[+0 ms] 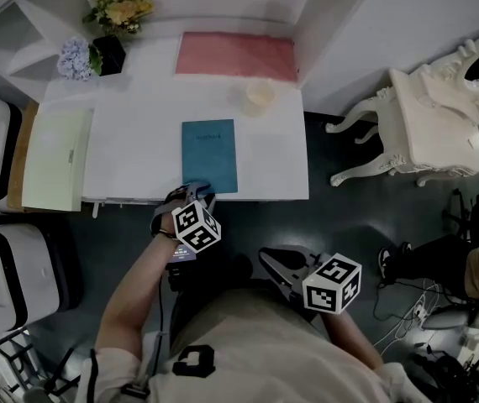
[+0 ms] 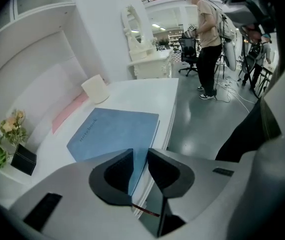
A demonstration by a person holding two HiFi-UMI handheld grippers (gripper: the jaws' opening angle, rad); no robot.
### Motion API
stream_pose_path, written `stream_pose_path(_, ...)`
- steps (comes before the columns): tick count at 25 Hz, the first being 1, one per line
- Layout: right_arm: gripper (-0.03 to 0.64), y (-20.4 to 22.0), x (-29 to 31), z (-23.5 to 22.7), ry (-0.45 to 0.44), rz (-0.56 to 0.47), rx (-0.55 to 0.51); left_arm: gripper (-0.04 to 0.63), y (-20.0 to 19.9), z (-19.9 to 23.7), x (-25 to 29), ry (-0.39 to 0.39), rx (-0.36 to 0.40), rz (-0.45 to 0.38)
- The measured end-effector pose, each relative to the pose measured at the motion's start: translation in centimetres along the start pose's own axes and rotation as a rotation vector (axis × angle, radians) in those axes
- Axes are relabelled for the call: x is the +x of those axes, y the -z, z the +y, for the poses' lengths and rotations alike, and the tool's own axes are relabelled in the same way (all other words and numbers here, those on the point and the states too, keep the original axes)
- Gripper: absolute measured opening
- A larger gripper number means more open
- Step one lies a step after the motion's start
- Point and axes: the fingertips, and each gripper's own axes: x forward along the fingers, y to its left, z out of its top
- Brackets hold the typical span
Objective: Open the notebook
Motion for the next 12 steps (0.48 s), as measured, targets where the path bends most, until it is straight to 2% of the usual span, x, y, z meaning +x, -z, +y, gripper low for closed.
stream_pose_path(7, 0.023, -0.02, -0.2, -0.11, -0.006, -0.007, 0.004, 0.08, 0.0, 0.03, -0.38, 0.01, -0.101, -0.027)
stream_pose_path(12, 0.023, 0.0, -0.25, -0.21, -0.011, -0.006, 0.004, 0.066, -0.02, 0.16, -0.74, 0.007, -0.205, -0.057)
